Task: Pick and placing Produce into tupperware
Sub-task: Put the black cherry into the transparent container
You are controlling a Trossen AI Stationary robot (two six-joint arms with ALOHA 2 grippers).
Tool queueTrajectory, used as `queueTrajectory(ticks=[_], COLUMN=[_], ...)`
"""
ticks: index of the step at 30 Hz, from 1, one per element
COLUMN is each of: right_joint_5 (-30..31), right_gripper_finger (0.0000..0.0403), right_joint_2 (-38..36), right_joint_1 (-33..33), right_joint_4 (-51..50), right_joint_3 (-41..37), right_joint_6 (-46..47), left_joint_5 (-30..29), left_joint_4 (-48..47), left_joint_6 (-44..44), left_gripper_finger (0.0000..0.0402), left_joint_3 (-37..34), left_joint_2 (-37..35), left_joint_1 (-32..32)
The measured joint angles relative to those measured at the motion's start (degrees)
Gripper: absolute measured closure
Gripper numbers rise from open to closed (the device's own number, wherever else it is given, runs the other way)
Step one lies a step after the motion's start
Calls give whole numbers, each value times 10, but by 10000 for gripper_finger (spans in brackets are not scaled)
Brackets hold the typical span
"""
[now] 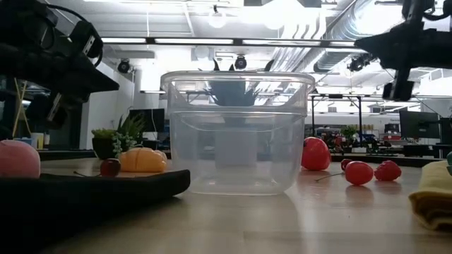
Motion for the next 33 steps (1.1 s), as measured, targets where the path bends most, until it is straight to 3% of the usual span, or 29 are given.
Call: queueTrajectory(ticks=[4,10,13,15,17,19,21,27,33], right_joint_5=[6,88,194,258,277,268,257,235,259], right_gripper_finger=[402,402,402,402,402,402,402,402,402], right_joint_2=[0,0,0,0,3,10,25,167,333], right_joint_1=[0,0,0,-3,-5,-4,0,17,19], right_joint_4=[-9,-1,18,90,174,171,80,-374,-627], right_joint_3=[0,0,0,0,9,51,119,390,624], right_joint_6=[93,144,100,22,-126,-241,-302,-352,-381], left_joint_5=[0,-4,-4,-4,-4,-4,-4,-4,-4], left_joint_4=[0,0,0,-1,-1,-1,-1,-1,-1], left_joint_6=[16,90,148,183,209,224,229,230,230], left_gripper_finger=[401,401,401,401,401,401,401,401,401], left_joint_3=[0,0,0,0,0,0,0,0,0], left_joint_2=[0,0,0,0,0,0,0,0,0], left_joint_1=[0,0,0,0,0,0,0,0,0])
